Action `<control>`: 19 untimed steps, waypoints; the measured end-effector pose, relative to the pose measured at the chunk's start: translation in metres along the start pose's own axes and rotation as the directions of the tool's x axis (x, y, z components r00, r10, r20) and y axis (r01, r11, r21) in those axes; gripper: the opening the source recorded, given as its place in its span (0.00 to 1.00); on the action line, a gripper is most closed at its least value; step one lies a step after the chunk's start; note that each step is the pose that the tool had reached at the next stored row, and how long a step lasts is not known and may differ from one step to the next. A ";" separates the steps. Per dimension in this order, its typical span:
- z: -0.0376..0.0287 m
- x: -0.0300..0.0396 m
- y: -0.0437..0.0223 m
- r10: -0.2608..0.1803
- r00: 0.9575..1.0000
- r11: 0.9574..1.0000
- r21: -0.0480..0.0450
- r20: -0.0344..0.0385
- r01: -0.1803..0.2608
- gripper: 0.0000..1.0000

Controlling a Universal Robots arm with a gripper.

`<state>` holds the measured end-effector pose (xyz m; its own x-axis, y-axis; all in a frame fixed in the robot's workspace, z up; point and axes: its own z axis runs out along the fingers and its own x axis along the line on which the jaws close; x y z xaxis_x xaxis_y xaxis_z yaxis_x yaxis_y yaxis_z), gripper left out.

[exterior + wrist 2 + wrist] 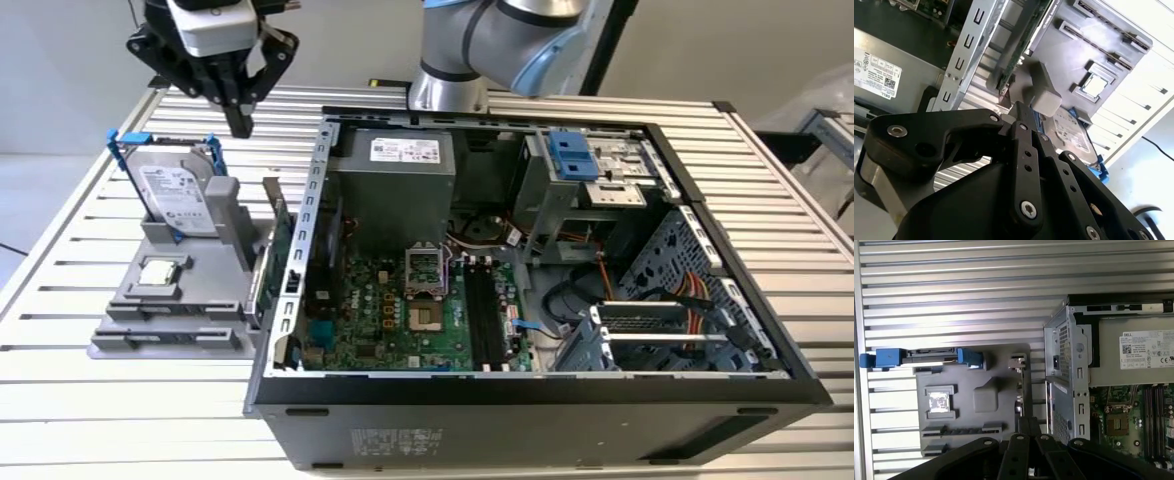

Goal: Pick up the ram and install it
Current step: 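Reach for the ram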

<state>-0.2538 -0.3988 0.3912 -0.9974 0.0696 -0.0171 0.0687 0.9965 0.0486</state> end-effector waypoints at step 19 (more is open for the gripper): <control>0.0001 0.0285 -0.0020 -0.001 1.000 1.000 0.001 -0.013 0.001 0.00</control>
<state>-0.2824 -0.3988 0.3905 -0.9977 0.0679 -0.0041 0.0676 0.9966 0.0477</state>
